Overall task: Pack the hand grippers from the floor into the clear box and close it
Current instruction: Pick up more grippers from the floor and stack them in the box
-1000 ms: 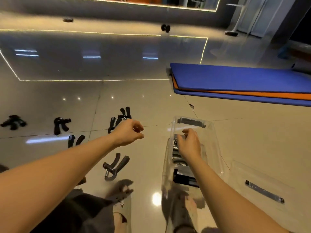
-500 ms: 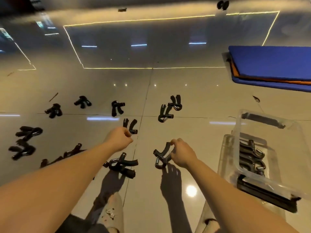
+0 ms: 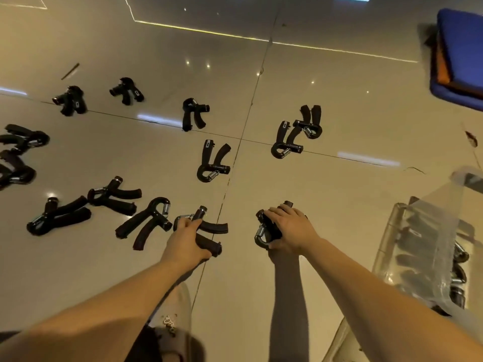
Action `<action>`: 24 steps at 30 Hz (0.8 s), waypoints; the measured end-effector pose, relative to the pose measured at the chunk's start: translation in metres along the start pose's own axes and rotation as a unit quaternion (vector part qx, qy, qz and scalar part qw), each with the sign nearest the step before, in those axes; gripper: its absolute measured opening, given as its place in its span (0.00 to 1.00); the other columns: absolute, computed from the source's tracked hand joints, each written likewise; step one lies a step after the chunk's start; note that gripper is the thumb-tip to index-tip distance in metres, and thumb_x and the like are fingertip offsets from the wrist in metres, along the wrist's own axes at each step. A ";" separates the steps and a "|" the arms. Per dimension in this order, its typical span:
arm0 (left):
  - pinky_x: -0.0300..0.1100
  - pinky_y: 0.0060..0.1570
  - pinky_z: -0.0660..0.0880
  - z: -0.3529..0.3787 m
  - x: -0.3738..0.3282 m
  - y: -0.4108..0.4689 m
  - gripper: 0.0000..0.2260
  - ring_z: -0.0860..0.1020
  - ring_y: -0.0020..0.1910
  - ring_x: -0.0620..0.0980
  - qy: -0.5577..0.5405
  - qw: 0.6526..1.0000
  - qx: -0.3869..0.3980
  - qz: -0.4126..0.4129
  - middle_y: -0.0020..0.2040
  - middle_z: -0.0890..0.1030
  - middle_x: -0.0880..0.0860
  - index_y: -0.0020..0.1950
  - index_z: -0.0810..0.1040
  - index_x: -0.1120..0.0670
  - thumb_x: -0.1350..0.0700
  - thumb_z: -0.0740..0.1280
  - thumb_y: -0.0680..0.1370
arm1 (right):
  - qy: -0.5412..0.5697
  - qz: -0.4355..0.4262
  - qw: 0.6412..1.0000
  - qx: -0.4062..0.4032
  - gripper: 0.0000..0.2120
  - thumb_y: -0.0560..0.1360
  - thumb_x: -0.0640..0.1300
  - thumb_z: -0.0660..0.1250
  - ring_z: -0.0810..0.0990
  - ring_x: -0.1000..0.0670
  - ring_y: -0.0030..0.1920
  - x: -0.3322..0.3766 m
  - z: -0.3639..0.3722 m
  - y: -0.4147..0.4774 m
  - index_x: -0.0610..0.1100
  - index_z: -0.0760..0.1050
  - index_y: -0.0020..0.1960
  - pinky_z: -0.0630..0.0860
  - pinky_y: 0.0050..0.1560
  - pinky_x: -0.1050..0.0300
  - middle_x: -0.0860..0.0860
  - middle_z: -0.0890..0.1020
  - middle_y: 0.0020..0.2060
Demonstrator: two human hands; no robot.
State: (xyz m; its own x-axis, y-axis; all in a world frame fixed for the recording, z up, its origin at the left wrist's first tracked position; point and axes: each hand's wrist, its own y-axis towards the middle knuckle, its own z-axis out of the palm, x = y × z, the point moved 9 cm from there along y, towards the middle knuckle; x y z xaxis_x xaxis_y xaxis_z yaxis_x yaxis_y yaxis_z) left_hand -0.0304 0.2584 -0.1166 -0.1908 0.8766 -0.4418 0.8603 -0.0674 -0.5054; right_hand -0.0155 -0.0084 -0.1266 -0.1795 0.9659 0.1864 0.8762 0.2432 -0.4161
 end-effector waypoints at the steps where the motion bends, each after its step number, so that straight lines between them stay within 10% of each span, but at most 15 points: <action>1: 0.49 0.69 0.71 0.002 -0.003 0.004 0.43 0.74 0.65 0.54 -0.007 1.000 -0.002 0.013 0.72 0.63 0.51 0.79 0.64 0.54 0.54 0.80 0.68 | 0.004 0.013 1.000 -0.015 0.42 0.68 0.65 0.73 0.61 0.46 0.77 -0.003 -0.001 0.003 0.52 0.64 0.77 0.58 0.75 0.46 0.54 0.70 0.74; 8: 0.51 0.67 0.68 -0.012 -0.033 0.039 0.45 0.68 0.67 0.54 0.076 0.988 -0.113 0.079 0.70 0.70 0.51 0.78 0.64 0.51 0.45 0.80 0.66 | -0.030 0.094 0.989 -0.107 0.37 0.68 0.71 0.69 0.74 0.44 0.62 -0.009 -0.001 -0.002 0.48 0.70 0.67 0.67 0.66 0.47 0.51 0.78 0.59; 24: 0.46 0.54 0.75 0.004 -0.047 0.051 0.34 0.71 0.53 0.49 0.047 0.990 -0.076 0.111 0.52 0.73 0.50 0.62 0.78 0.53 0.38 0.81 0.62 | 0.070 0.118 0.979 -0.149 0.24 0.72 0.67 0.69 0.75 0.46 0.47 -0.036 -0.002 -0.030 0.47 0.79 0.55 0.71 0.48 0.53 0.50 0.75 0.47</action>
State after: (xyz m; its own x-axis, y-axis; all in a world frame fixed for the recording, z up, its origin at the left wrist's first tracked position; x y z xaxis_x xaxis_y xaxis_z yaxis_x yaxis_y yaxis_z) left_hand 0.0208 0.2121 -0.1245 0.0487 0.8890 -0.4553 0.9388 -0.1964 -0.2831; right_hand -0.0347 -0.0507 -0.1185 0.0887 0.9654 0.2454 0.9813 -0.0424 -0.1879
